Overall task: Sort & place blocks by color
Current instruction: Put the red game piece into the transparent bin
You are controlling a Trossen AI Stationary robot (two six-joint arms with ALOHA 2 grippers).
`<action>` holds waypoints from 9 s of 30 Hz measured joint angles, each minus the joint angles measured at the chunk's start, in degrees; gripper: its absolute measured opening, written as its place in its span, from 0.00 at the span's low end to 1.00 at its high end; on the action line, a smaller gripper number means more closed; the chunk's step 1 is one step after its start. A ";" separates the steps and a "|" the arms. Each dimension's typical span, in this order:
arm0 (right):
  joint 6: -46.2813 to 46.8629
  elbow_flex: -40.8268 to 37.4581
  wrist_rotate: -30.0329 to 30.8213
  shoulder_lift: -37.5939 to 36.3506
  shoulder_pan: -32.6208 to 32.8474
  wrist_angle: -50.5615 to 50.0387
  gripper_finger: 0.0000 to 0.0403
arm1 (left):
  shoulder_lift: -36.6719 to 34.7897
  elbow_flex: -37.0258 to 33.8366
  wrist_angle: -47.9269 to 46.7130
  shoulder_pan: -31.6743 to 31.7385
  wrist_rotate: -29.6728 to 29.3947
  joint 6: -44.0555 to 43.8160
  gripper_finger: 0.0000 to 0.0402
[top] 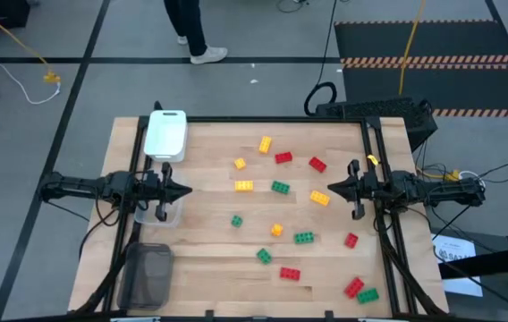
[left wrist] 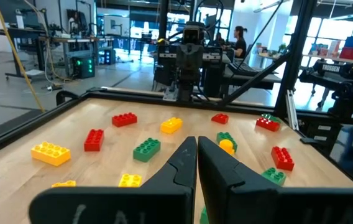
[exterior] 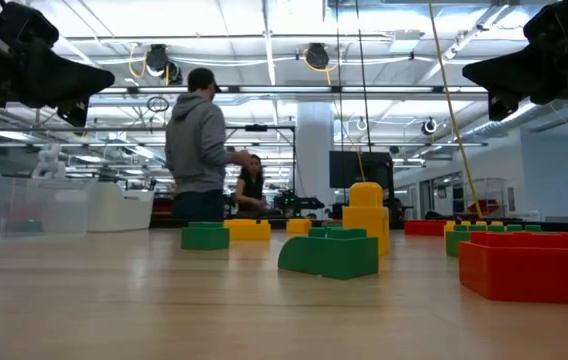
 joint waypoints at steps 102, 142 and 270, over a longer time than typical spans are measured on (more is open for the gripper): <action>1.02 44.39 -0.11 84.89 -35.04 -38.89 0.51 | 54.27 44.39 -12.61 -5.62 -41.55 1.16 0.59; -8.47 40.57 -14.79 62.40 -12.71 1.21 0.30 | 59.28 44.30 3.03 -5.86 -30.60 13.31 0.59; -16.97 40.48 15.26 72.32 -0.74 10.18 0.66 | 65.46 47.56 -83.56 -2.60 -6.12 -61.61 0.64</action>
